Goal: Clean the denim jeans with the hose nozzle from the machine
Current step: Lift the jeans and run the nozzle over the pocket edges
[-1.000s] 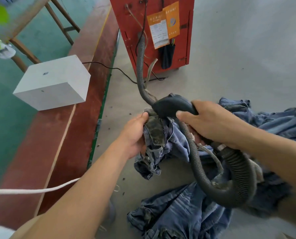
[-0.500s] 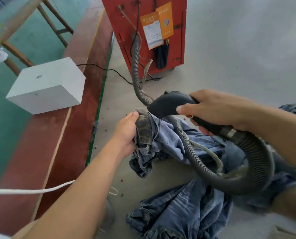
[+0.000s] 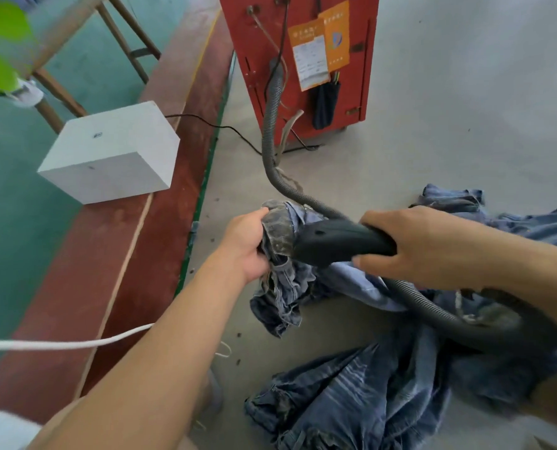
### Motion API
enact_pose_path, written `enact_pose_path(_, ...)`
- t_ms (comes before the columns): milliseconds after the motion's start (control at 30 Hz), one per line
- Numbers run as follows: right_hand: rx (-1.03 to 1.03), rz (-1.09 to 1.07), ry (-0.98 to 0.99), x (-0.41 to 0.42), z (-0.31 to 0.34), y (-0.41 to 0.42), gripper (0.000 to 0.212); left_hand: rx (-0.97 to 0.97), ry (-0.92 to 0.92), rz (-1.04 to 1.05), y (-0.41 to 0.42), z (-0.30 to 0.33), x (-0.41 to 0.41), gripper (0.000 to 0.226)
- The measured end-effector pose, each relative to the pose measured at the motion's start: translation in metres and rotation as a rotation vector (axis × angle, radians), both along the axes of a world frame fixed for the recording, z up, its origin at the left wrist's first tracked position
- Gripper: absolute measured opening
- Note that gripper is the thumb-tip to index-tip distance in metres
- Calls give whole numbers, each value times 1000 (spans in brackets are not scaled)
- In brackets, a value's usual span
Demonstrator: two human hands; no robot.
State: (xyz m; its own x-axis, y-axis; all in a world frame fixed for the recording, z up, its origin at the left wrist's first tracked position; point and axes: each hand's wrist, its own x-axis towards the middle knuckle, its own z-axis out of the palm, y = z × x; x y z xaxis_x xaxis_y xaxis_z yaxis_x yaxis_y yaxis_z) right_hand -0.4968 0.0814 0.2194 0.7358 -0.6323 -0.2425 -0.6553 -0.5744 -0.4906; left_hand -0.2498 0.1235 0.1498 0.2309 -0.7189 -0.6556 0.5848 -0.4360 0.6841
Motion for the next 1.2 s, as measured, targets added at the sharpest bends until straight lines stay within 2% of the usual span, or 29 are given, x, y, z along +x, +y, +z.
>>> enact_pose_path(267,-63,-78,-117,5,-13,2,29,-39,150,-97,0,7,6,46)
enact_pose_path(500,-57,-241,-231,12,-10,-5,25,-6,122,-151,2,7,3,34)
enact_pose_path(667,222,-157,-142,0,7,-19,26,-45,99,-164,5,6,8,45)
enact_pose_path(900,578,-456,-298,12,-8,-52,31,-167,-210,-403,19,6,4,36)
enact_pose_path(1033,796,-344,-216,8,-11,-57,35,-197,-351,-448,23,8,20,36)
enact_pose_path(1100,705,-379,-179,15,-21,-53,37,-228,-321,-492,29,7,23,36)
enact_pose_path(1200,251,-366,-57,14,-29,-59,26,-211,-357,-403,31,8,23,34)
